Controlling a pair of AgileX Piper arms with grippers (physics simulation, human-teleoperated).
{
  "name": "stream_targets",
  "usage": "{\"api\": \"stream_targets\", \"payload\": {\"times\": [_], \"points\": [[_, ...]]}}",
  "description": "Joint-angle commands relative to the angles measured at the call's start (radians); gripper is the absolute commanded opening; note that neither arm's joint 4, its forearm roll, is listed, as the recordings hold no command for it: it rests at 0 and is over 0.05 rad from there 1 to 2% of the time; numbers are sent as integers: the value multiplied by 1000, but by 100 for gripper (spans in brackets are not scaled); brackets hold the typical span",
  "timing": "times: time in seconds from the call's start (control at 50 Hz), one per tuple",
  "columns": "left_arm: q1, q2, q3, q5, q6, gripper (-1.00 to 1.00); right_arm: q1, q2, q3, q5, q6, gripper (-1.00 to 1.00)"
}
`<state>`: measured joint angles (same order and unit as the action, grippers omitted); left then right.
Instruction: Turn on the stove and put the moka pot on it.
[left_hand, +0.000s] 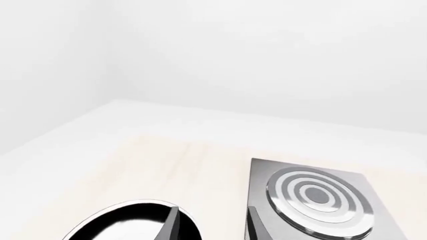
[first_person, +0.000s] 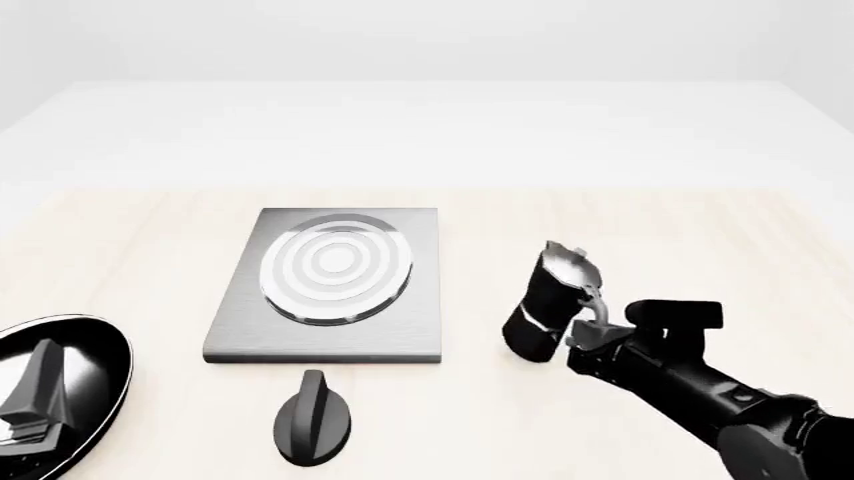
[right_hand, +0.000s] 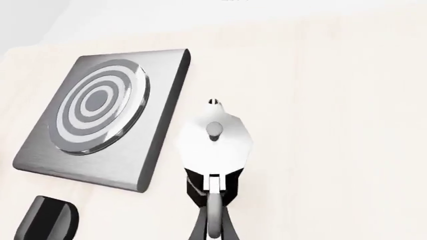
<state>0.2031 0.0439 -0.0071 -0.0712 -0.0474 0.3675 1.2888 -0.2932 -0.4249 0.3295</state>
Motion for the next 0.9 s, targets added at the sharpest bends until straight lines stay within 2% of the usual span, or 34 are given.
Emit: {"api": "stream_targets", "payload": {"times": [0.02, 0.1, 0.2, 0.34, 0.36, 0.44, 0.74, 0.9], "points": [[-5, -37, -4, 30, 1, 100, -39, -278, -40, 315, -109, -100], [-5, -42, -7, 32, -1, 100, -52, -366, -88, 434, -165, -100], [-1, -43, -8, 26, -6, 100, -57, -437, -127, 518, -179, -100], [1, -43, -8, 23, -7, 100, 16, -463, -192, 595, -210, -100], [1, -43, -6, 22, -8, 100, 46, -446, -219, 612, -235, -100], [1, -43, -9, 22, -8, 100, 91, -397, -253, 617, -278, -100], [1, -43, -11, 24, 1, 100, 153, -280, -404, 630, -365, -100], [-2, -43, -10, 21, 4, 100, 188, -200, -495, 605, -440, -100]]}}
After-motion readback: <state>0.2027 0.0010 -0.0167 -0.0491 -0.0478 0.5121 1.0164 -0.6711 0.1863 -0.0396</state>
